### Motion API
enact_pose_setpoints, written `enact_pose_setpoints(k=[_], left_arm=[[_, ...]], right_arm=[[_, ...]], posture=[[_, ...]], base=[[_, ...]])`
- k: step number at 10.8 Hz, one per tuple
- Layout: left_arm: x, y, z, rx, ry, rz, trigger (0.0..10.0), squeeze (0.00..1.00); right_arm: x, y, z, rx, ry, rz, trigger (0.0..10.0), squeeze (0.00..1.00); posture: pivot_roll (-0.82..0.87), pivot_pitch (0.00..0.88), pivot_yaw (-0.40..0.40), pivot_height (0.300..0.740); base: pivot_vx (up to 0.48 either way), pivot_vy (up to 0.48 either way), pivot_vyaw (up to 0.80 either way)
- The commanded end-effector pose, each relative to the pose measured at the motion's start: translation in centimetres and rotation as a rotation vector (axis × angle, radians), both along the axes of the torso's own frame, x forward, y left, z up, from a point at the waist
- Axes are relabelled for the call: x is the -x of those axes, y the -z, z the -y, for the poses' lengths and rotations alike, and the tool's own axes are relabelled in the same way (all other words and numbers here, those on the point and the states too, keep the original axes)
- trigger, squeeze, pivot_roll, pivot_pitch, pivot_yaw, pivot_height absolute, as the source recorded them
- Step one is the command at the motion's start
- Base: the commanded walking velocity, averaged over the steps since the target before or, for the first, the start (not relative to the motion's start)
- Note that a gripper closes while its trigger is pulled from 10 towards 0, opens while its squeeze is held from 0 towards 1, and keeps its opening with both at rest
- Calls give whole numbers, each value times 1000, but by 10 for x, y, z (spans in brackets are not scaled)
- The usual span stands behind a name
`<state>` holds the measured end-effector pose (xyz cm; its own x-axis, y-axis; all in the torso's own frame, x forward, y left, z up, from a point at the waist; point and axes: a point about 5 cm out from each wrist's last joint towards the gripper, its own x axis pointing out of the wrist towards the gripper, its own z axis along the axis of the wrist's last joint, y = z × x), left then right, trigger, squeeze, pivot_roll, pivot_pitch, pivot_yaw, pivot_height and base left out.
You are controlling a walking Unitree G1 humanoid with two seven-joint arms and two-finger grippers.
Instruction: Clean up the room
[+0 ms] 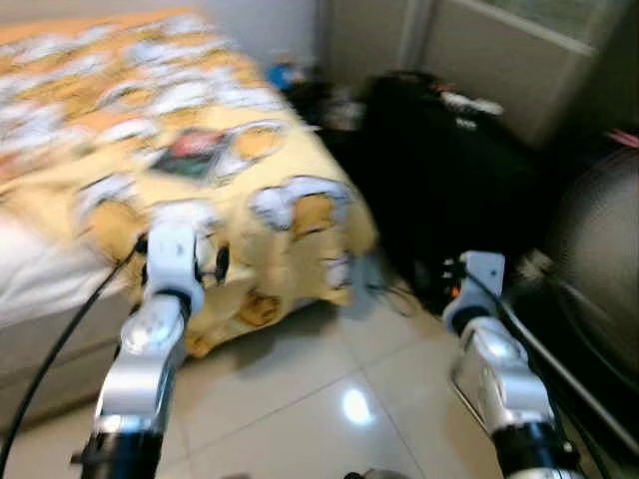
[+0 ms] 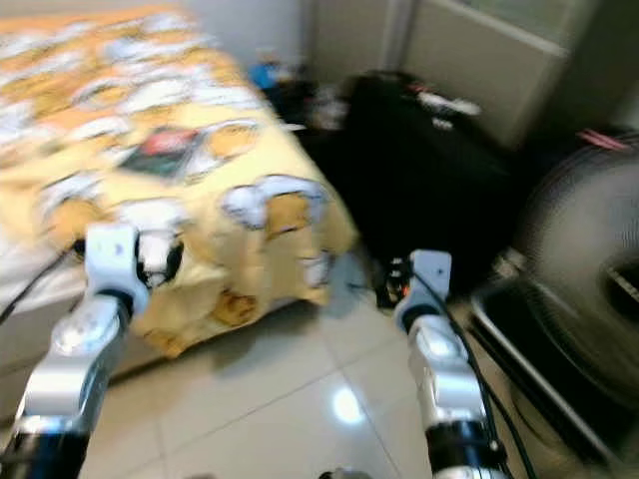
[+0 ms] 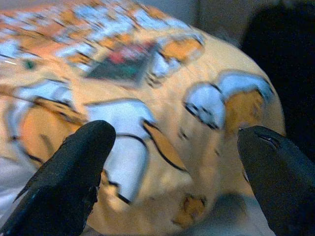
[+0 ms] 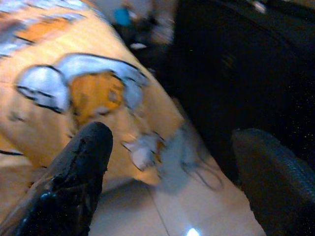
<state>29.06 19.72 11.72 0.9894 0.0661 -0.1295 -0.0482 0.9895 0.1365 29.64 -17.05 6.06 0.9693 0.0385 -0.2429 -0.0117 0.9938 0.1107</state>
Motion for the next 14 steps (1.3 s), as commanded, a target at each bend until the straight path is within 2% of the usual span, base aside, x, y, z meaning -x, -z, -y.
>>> enact_pose_setpoints(k=[1, 2, 3, 5, 6, 8, 10, 11, 13, 14], left_arm=[[-2, -4, -3, 13, -32, 32, 10000, 502], [-6, -13, -2, 3, -45, 90, 10000, 443], [-7, -8, 1, -73, 21, 21, 10000, 0], [-6, -6, 6, -49, 64, 30, 10000, 0], [-7, -6, 6, -58, 66, 38, 10000, 0], [-6, -3, 2, -48, 63, 18, 10000, 0], [-5, -3, 1, -46, 57, 16, 10000, 0], [-5, -1, 2, -36, 49, 11, 10000, 0], [-6, 1, 3, -24, 43, 6, 10000, 0], [-8, 0, 4, -19, 43, 8, 10000, 0]], right_arm=[[-3, -3, -1, -2, 3, 22, 10000, 1000], [-5, -2, -2, 9, 15, 16, 10000, 1000], [-7, -1, -4, -1, 22, 9, 10000, 1000], [-10, -4, -11, -7, 9, 23, 10000, 1000], [-12, -11, -15, 47, -4, 110, 10000, 1000], [-10, -3, -16, -5, -17, 37, 10000, 1000], [-9, -3, -19, 7, -56, 54, 10000, 1000], [-11, -4, -16, 98, -43, 68, 10000, 1000], [-14, -8, -15, 84, -57, 83, 10000, 1000], [-15, -11, -15, 79, -70, 84, 10000, 1000]], posture=[[-69, 0, -20, 740], [-70, 0, -19, 740], [-65, 0, -22, 740], [-64, 0, -20, 740], [-62, 0, -24, 740], [-58, 0, -27, 740], [-66, 0, -21, 740], [-71, 0, -21, 740], [-75, 0, -24, 740], [-76, 0, -25, 740]], base=[[0, 0, 800], [0, 0, 800], [0, 0, 800], [0, 0, 0], [0, 0, 0], [120, 0, 0], [257, 0, 213], [281, 0, 644], [287, 0, 0], [352, 0, 775]])
